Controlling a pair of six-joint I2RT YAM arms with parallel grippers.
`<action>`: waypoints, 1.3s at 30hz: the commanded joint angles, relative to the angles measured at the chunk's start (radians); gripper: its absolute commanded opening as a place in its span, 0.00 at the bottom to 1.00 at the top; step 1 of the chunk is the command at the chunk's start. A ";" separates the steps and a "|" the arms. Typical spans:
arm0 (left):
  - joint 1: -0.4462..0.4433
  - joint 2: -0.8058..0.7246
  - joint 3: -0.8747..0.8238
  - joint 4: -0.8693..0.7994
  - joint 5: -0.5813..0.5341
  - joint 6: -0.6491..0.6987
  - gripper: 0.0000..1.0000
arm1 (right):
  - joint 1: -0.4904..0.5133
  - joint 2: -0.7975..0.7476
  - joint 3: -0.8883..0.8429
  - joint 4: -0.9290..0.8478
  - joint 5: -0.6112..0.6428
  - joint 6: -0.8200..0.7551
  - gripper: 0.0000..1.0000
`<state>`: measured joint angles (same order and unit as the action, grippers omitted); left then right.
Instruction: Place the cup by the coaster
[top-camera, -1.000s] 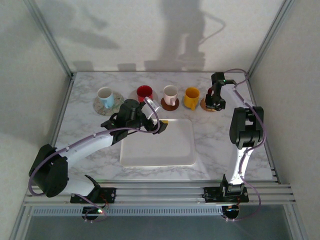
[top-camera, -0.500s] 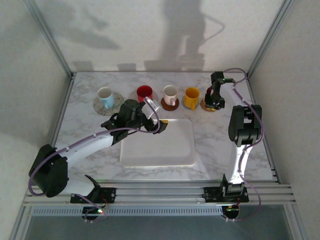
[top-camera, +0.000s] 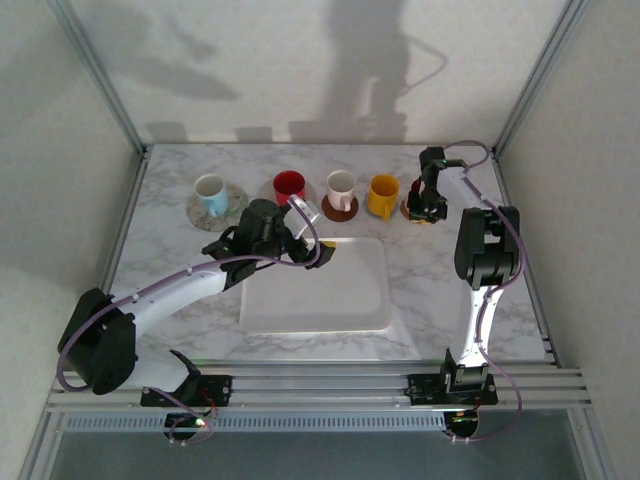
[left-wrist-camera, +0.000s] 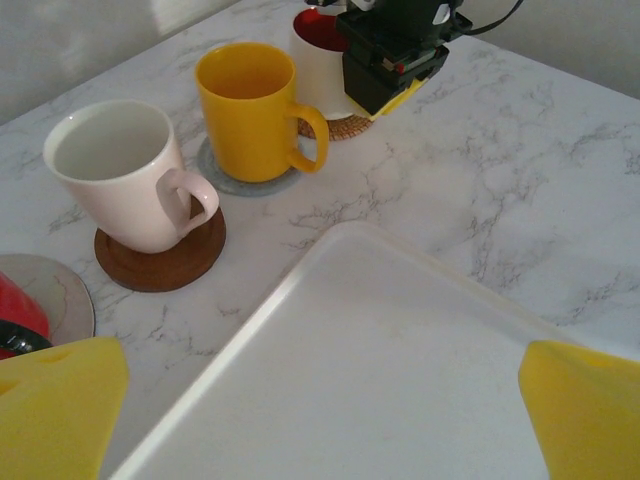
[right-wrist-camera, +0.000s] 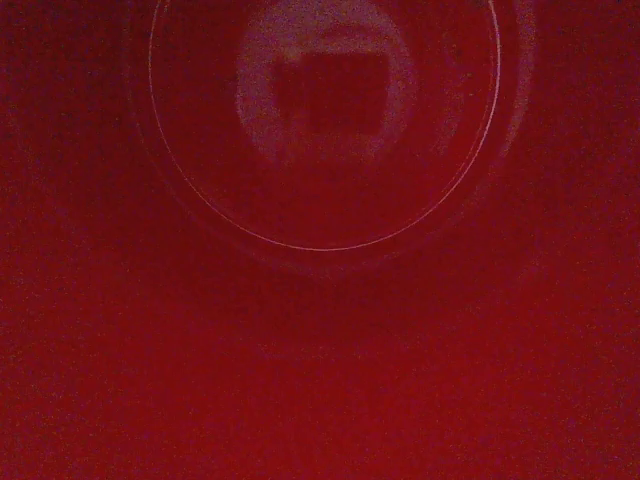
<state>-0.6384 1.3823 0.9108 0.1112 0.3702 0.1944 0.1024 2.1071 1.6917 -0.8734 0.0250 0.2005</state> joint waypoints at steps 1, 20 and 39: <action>-0.008 0.003 0.032 -0.019 0.000 -0.003 1.00 | -0.006 0.005 0.013 0.030 0.003 -0.005 0.00; -0.009 -0.007 0.025 -0.021 -0.010 -0.009 1.00 | -0.004 -0.033 0.035 0.017 0.007 -0.006 0.00; -0.012 -0.005 0.019 -0.027 -0.013 -0.012 1.00 | -0.008 0.029 0.086 0.004 0.051 -0.016 0.00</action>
<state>-0.6411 1.3823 0.9108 0.0921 0.3668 0.1944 0.1024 2.1227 1.7199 -0.8825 0.0391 0.1944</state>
